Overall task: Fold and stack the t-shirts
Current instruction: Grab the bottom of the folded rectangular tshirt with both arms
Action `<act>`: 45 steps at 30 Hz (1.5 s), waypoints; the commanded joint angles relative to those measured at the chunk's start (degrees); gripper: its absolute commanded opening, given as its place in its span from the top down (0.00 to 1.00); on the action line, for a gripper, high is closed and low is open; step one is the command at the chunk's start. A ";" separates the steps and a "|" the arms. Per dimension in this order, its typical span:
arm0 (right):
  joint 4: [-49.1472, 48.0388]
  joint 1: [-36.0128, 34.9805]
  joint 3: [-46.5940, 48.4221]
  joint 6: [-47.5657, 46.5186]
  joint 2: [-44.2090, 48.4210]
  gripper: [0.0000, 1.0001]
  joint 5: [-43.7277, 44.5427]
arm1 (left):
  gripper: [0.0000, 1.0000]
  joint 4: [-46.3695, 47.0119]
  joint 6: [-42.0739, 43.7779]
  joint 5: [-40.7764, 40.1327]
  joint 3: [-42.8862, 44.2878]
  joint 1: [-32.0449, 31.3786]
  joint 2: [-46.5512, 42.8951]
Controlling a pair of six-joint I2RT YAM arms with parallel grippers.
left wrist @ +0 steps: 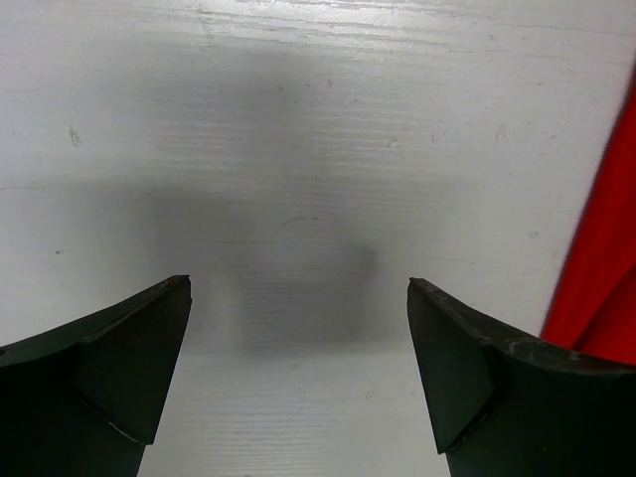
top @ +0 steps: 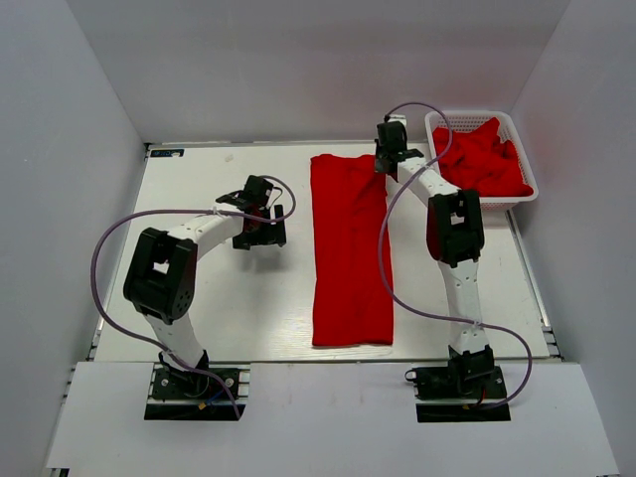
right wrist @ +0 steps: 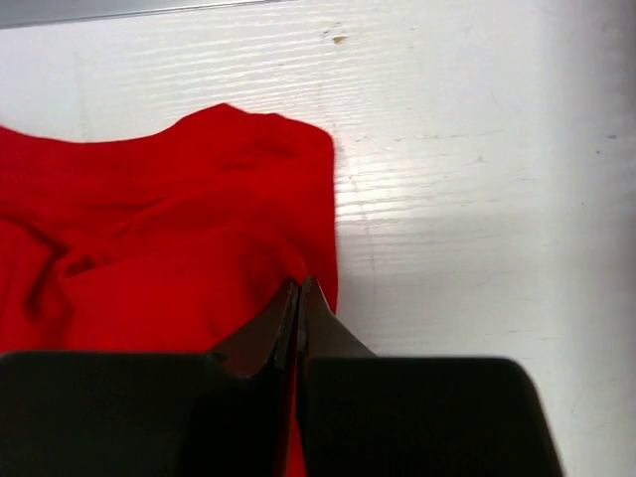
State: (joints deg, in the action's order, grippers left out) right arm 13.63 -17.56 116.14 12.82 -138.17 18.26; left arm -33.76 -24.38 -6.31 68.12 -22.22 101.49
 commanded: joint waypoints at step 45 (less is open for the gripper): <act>18.97 -6.17 -87.92 17.41 88.07 0.10 -36.19 | 0.00 4.92 -12.44 18.79 -29.26 -26.64 -22.57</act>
State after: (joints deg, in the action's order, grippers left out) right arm 27.92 -23.09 28.25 28.53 -53.08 -15.40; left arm -29.45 -33.43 14.50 41.21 -46.74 80.90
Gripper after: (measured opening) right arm 0.904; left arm 0.997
